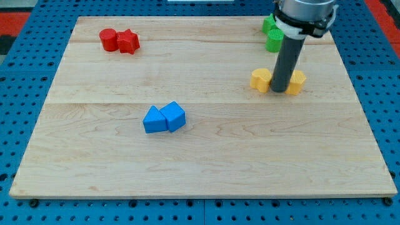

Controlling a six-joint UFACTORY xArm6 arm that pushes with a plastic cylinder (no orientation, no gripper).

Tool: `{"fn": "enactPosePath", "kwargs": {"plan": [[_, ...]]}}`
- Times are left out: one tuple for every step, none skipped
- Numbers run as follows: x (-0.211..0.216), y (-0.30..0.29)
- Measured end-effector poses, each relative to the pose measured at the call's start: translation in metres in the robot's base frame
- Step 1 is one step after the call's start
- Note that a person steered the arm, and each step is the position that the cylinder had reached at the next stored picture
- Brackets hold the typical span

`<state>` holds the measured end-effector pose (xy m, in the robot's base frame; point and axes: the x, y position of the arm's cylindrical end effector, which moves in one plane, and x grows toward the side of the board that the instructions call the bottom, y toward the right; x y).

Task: Separate the yellow blocks

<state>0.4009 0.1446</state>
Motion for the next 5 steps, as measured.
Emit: {"fn": "enactPosePath", "kwargs": {"plan": [[0.001, 0.003], [0.043, 0.003], [0.053, 0.034], [0.037, 0.052], [0.016, 0.050]]}}
